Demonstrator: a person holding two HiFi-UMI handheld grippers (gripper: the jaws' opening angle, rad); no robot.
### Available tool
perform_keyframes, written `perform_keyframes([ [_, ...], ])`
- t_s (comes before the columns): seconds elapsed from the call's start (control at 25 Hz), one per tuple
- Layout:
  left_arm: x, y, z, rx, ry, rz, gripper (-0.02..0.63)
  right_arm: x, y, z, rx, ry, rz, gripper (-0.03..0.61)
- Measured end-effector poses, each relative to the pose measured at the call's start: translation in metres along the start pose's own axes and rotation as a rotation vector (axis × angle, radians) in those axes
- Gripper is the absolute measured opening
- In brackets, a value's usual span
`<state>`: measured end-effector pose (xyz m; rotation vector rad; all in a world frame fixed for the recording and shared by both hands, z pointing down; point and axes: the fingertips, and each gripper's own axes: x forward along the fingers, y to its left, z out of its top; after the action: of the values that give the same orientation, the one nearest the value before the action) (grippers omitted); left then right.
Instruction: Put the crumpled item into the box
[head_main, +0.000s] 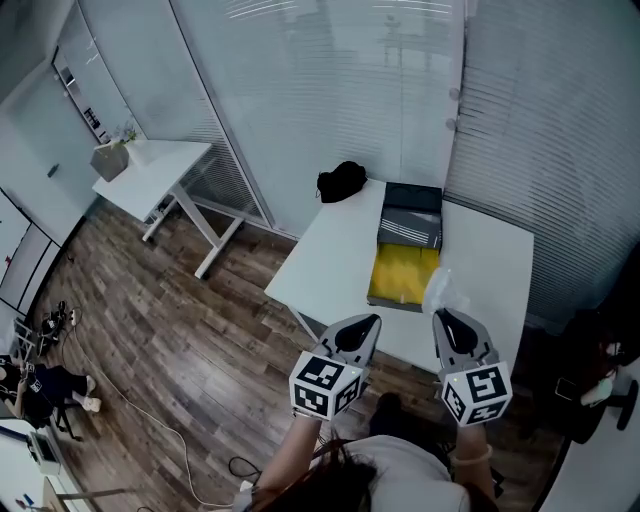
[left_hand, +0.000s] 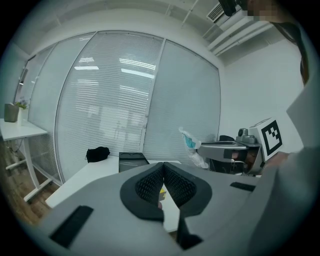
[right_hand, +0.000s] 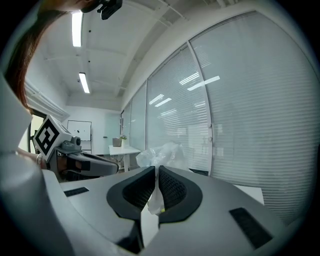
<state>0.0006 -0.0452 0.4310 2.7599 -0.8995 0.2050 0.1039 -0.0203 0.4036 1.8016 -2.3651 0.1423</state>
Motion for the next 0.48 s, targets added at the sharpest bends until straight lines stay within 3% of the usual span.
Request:
perform_keyframes([
  [0.48, 0.063, 0.02, 0.024, 0.003, -0.016, 0.054, 0.018, 0.048, -0.05, 0.009, -0.035, 0.004, 0.069, 0.043],
])
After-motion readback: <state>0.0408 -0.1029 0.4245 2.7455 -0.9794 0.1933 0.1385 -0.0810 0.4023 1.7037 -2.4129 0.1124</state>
